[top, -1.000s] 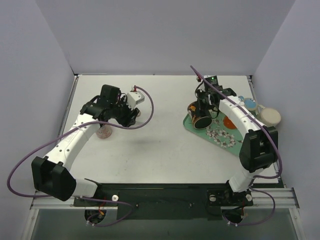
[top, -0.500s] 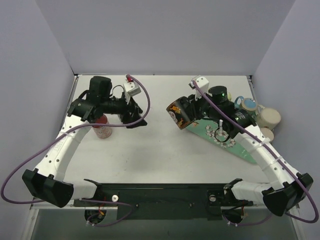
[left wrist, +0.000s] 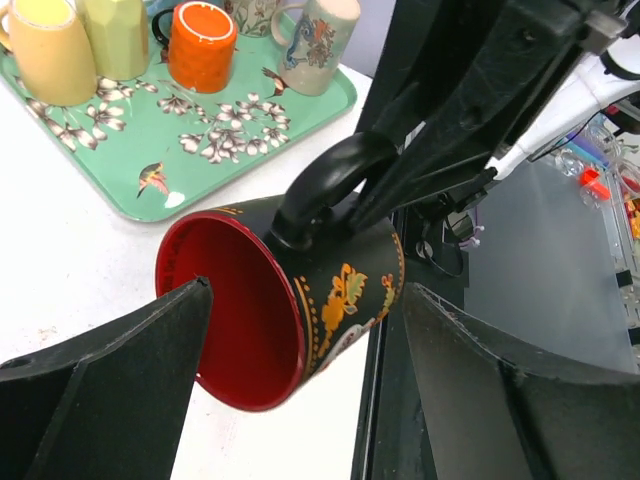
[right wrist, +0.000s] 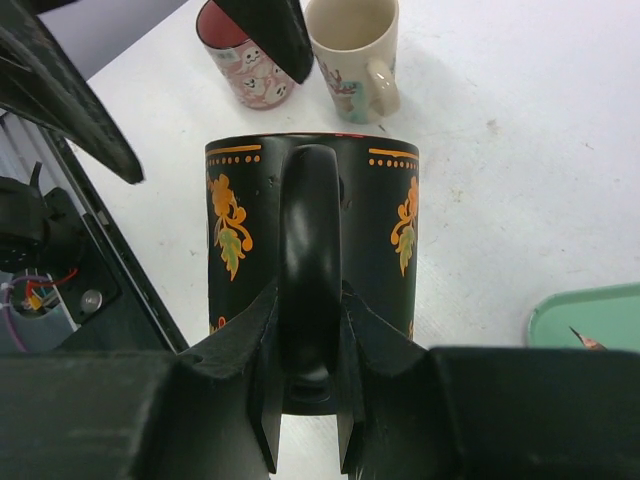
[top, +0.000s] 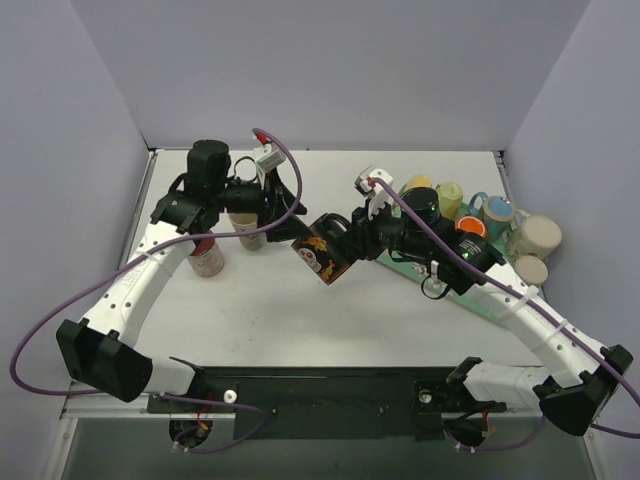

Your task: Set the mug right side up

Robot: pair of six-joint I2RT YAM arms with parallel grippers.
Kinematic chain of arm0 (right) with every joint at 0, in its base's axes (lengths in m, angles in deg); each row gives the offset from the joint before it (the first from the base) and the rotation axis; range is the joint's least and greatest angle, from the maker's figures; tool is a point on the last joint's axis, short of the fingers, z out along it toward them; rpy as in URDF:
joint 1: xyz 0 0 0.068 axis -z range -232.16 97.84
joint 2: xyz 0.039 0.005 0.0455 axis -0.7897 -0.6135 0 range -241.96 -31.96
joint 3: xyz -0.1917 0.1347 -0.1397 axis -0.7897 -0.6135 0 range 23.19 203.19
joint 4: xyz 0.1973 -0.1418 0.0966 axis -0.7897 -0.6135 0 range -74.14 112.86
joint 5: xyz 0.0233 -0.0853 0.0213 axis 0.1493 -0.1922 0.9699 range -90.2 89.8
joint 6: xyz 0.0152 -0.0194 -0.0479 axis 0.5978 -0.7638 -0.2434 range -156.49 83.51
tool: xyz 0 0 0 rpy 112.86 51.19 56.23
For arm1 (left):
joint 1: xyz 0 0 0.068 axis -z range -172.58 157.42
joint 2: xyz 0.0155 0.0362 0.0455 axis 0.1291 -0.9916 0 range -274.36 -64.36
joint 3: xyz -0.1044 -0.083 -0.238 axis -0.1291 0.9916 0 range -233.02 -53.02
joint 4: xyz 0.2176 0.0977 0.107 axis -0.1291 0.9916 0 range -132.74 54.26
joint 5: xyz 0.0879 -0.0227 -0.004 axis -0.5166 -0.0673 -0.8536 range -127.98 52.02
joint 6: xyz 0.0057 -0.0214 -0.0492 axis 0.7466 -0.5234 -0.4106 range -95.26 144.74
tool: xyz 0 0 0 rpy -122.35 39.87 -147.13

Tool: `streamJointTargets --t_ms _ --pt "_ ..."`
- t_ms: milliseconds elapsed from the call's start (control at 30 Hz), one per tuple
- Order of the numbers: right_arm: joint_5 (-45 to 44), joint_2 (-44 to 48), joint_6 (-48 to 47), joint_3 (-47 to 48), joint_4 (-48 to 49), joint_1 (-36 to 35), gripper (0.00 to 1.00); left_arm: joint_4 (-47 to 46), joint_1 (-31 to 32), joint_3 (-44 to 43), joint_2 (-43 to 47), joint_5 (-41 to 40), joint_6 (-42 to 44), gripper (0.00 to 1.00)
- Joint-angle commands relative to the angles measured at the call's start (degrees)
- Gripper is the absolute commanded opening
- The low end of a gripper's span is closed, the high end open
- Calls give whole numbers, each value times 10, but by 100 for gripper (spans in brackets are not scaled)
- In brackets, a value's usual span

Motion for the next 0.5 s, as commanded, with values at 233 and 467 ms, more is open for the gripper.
streamJointTargets --t_ms 233,467 --pt "15 43 4 34 112 -4 0 81 50 25 -8 34 94 79" --pt "9 33 -4 26 113 -1 0 12 84 58 8 32 39 12"
